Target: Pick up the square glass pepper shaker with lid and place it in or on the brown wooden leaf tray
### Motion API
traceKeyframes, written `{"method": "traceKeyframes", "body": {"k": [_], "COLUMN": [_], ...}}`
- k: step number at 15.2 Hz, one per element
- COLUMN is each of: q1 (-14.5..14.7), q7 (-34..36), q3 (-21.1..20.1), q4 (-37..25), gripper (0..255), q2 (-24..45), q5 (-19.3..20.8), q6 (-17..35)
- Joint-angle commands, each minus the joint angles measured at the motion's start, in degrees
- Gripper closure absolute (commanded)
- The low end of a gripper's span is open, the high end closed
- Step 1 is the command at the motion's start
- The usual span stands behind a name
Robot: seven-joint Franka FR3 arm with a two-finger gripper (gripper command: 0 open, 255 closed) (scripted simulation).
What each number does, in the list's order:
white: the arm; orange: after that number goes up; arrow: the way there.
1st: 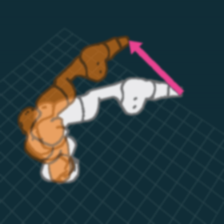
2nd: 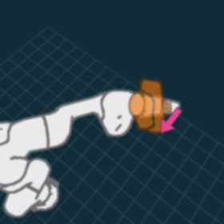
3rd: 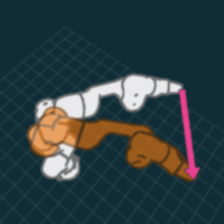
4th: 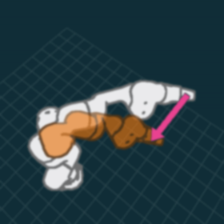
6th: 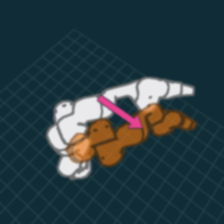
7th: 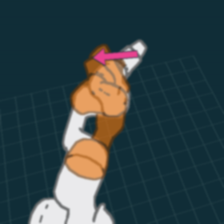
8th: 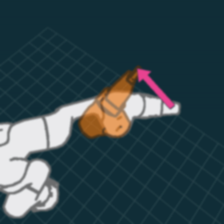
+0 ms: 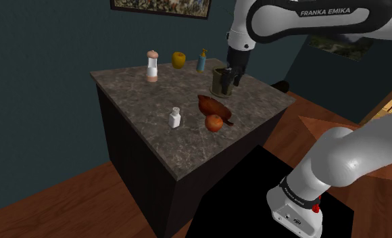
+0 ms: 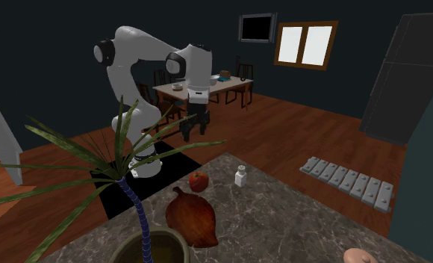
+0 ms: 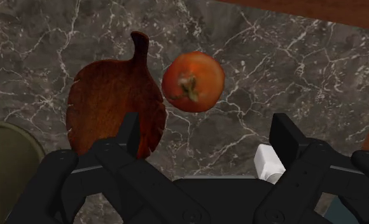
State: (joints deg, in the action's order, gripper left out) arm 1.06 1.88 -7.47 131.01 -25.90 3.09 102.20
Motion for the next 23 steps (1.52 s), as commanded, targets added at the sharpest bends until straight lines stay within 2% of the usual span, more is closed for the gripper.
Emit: {"method": "traceKeyframes", "body": {"k": [1,10,19,23], "q1": [0.21,1.18,3.71,3.74], "q7": [2.1,10.05,16.43,16.49], "q3": [-1.07,-4.2,-5.09,-5.03], "q4": [-1.93,-15.32,-34.63,-31.97], "gripper": [0,0,0,0], "q2": [4.36,25.66,47.54,47.87], "q5": [-0.72,-1.73,-1.59,-1.51], "q6": [1.3,4.6,3.15,6.13]}}
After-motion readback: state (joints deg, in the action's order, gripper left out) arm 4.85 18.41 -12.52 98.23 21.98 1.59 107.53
